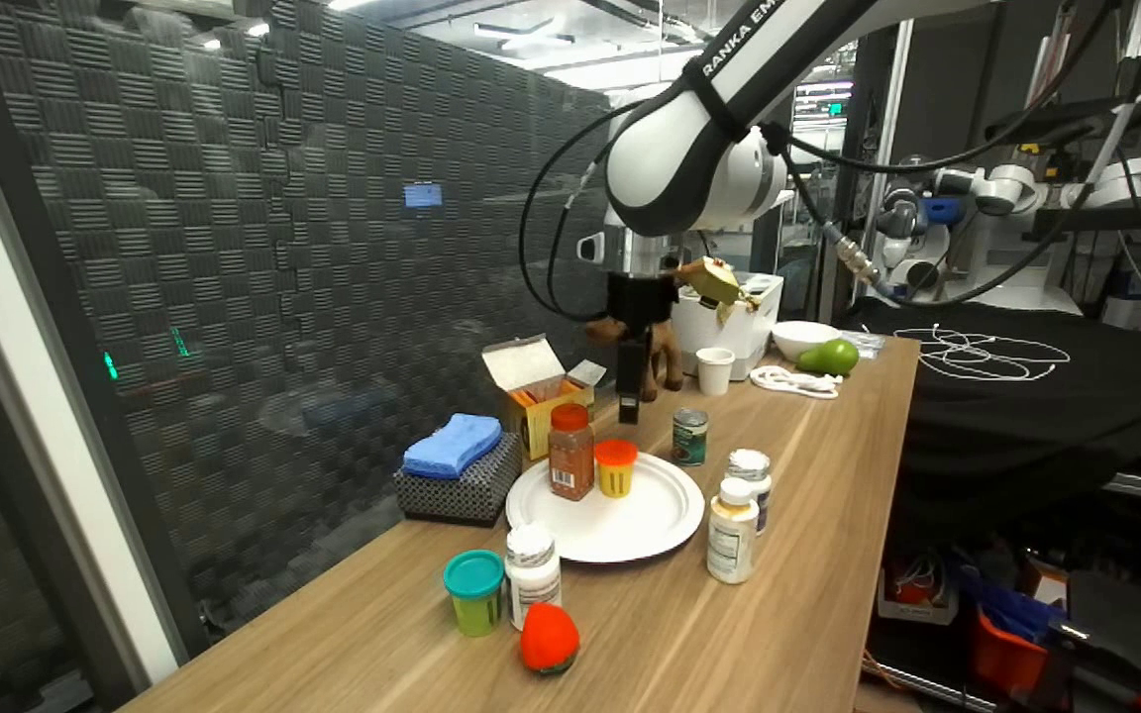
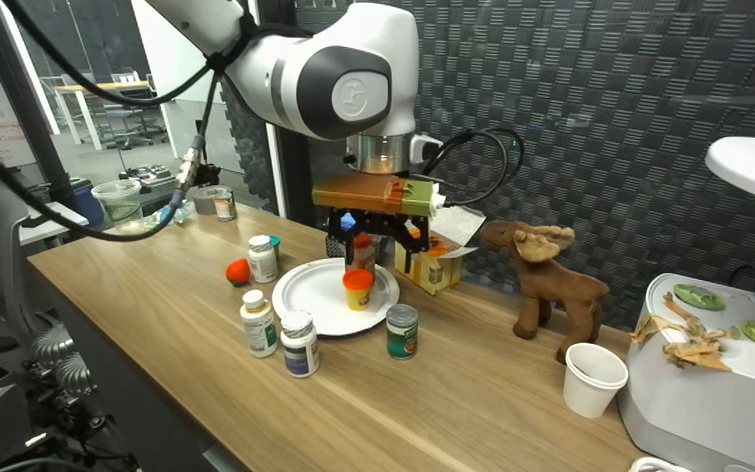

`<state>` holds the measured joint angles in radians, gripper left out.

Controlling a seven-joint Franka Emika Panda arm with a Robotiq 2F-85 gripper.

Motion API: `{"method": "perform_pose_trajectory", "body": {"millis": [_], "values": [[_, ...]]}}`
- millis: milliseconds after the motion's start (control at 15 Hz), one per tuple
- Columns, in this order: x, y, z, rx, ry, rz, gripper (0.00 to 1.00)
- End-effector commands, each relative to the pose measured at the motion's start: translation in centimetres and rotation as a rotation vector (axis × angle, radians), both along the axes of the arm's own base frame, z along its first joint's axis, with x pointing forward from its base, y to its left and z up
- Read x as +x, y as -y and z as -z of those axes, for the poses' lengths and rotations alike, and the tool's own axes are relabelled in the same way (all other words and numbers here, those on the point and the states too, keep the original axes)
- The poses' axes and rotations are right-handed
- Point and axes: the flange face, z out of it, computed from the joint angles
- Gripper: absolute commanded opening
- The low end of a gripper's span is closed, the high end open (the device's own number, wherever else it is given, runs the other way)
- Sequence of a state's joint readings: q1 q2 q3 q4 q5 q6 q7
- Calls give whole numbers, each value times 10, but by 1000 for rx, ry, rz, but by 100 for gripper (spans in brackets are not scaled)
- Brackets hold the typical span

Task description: Put all the objects around the white plate into the white plate

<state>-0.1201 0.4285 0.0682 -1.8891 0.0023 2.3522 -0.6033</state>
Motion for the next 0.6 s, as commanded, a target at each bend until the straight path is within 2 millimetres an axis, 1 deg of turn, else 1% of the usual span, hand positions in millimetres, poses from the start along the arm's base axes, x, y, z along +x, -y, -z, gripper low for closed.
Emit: {"method": "perform_pose_trajectory", "body": {"millis": [0, 133, 267, 533], "values": [[-30, 15, -21, -30, 58, 99, 100], [-39, 23, -18, -38, 59, 141, 100], [-46, 28, -11, -56, 46, 166, 100], [-49, 35, 6, -85, 12, 193, 100]]}}
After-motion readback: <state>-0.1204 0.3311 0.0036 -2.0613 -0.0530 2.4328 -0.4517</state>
